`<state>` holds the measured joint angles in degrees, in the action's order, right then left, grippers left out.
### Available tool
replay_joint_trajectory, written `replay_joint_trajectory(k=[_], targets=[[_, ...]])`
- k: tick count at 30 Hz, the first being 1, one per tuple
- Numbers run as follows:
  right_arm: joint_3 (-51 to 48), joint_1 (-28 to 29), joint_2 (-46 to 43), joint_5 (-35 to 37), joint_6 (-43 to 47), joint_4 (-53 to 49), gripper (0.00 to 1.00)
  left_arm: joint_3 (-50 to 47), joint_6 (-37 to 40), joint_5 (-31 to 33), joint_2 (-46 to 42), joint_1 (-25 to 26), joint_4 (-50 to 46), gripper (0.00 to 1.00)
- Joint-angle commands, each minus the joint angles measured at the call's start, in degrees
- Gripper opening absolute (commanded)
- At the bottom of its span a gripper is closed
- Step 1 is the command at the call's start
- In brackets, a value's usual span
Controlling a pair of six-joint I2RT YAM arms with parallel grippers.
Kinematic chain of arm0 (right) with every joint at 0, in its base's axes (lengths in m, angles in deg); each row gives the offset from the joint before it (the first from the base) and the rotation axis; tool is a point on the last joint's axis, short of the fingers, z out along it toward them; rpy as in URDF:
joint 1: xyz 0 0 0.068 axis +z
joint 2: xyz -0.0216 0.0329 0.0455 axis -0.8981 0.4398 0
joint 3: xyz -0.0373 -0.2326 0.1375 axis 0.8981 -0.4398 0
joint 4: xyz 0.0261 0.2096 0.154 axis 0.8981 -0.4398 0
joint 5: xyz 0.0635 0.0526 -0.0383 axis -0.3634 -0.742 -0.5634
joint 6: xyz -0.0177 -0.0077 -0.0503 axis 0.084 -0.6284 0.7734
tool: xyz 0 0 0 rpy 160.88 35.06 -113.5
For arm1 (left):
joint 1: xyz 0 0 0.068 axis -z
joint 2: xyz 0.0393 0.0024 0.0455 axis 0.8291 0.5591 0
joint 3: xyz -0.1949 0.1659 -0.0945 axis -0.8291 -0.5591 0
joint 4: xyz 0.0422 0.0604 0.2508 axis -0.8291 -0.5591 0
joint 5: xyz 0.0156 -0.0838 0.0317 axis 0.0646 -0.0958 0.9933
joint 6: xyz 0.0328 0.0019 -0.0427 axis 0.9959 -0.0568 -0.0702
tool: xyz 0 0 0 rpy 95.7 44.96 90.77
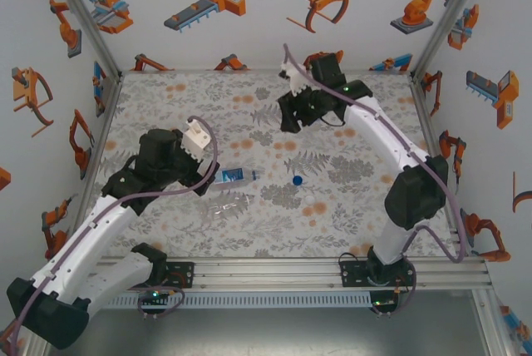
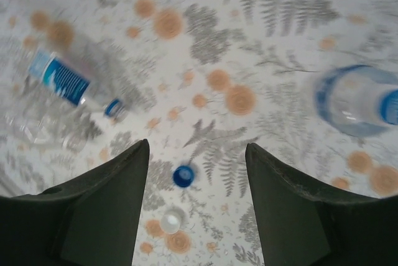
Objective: Screw on the bottle caps
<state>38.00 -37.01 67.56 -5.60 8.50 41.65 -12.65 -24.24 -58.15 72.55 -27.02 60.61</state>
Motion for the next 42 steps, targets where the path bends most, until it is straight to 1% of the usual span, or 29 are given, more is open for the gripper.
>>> replay_joint_trajectory(k=[1,6,9,13,20,26,32,37,42], targets=[[-7.46,2.46,-4.96,-12.95,9.49,9.35,0.6,0.06,-1.88,-0.11,-0.39,-1.99,1.0,0.97],[-15.31,5.61,-5.6,-20.13,10.26,17.07,0.6,-2.11,-3.17,0.35,-2.39,-4.15,4.7,0.97],[-18.53,8.59,-4.94,-23.89,13.62,20.59,0.61,-3.19,-3.64,0.55,-3.42,-5.06,6.7,0.97],[-20.88,12.79,-3.38,-25.97,18.72,23.99,0.61,-3.37,-3.77,1.28,-3.82,-6.03,7.48,0.97],[-22.63,18.1,1.62,-27.15,20.18,30.72,0.62,-4.15,-3.6,1.69,-5.29,-6.81,8.34,0.97],[-22.91,21.97,5.15,-26.28,24.78,31.32,0.63,-4.43,-3.4,1.53,-5.7,-6.85,8.42,0.97],[-24.18,23.99,7.45,-25.12,28.18,30.23,0.63,-4.32,-3.21,0.92,-5.52,-6.87,8.42,0.97],[-25.01,25.55,9.29,-21.17,30.96,28.33,0.64,-4.32,-3.24,0.18,-5.39,-6.86,8.34,0.97],[-26.47,27.04,10.62,-15.13,30.98,30.73,0.66,-4.35,-3.18,0.01,-5.51,-6.89,8.33,0.97]])
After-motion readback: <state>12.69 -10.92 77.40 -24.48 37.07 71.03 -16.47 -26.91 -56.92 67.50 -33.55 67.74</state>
